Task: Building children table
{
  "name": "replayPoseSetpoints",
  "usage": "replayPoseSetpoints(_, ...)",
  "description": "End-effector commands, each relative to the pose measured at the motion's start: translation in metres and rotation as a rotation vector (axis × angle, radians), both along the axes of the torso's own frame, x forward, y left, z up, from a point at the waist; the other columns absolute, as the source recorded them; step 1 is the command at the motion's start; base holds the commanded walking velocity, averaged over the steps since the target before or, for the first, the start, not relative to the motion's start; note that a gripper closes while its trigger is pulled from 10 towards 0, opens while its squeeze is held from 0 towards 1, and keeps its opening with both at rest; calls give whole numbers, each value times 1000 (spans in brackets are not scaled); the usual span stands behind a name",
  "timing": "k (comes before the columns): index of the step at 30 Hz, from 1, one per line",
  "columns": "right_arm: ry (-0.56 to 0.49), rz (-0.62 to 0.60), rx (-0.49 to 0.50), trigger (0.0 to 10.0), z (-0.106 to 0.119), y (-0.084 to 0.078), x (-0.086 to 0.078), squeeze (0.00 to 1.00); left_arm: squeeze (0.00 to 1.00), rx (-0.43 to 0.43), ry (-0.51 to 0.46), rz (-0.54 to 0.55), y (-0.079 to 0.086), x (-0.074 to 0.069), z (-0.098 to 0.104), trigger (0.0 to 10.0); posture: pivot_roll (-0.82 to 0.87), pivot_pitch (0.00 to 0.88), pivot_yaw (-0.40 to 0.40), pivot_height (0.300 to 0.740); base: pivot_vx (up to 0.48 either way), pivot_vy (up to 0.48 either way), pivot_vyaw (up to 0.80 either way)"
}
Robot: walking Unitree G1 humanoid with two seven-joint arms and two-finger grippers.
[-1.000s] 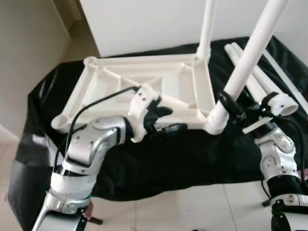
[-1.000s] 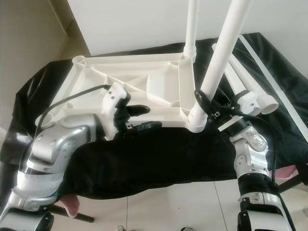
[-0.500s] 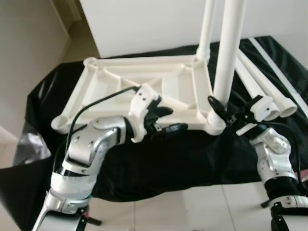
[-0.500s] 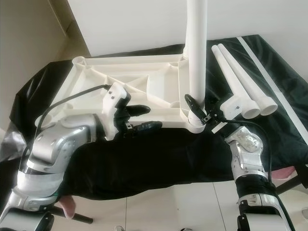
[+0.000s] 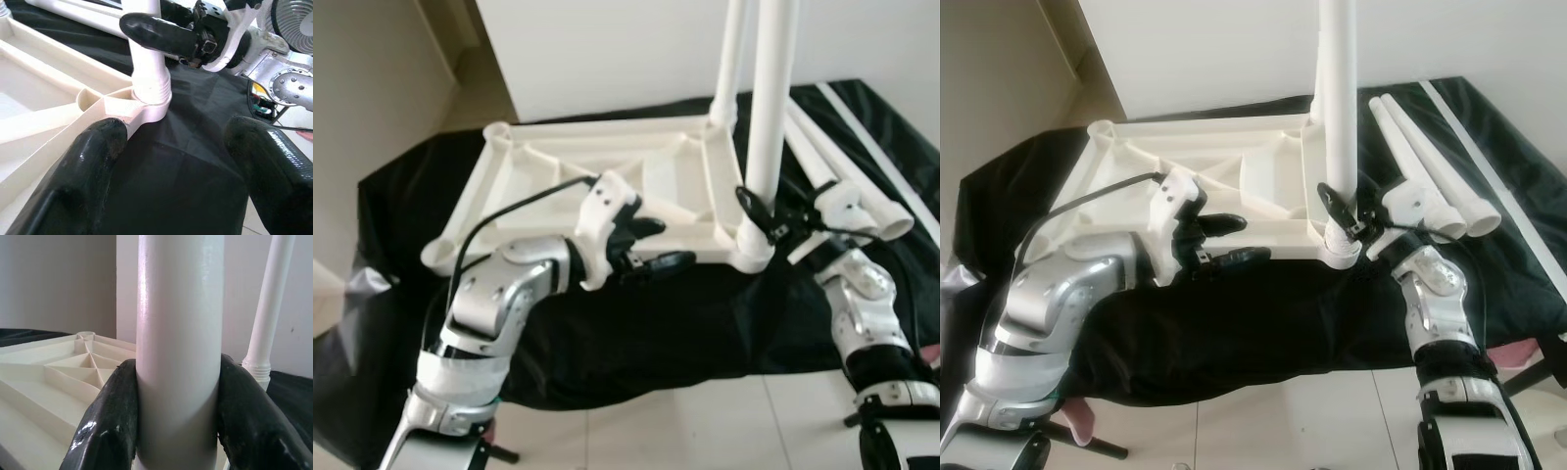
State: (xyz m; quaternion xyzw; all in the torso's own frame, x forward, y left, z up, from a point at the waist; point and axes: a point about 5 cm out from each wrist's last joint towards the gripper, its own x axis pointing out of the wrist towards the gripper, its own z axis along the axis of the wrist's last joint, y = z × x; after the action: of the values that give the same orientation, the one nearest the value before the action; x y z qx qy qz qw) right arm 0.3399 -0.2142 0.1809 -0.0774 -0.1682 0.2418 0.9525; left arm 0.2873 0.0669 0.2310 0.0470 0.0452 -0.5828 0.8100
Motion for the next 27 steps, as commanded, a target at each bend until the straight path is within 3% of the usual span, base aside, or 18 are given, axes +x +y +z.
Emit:
replayPoseSetpoints(1,375,-79,4,10000,-79,-15,-18,0,0,2,-11,40,1,1,2,10000,-10,104,122,740,0,0,0)
replayPoseSetpoints(11,281,-57,47,10000,-74,-16,-26,0,0,-1,-14,49,2,1,3,10000,-13,106,117,740,0,0,0)
replayPoseSetpoints(15,155,-88,140,10000,-43,-19,-23,0,0,-3,-12,52,2,2,3,10000,-14,113,113,740,0,0,0)
replayPoseSetpoints(19,112,-96,171,10000,-31,-19,-22,0,0,-5,-10,54,2,2,2,10000,-18,115,112,740,0,0,0)
replayPoseSetpoints(21,32,-135,205,10000,-4,-18,-18,0,0,-15,-4,52,0,2,2,10000,-24,115,105,740,0,0,0)
replayPoseSetpoints(27,26,-252,196,10000,21,-19,-6,0,0,-32,-4,49,-4,2,3,10000,-34,110,91,740,0,0,0)
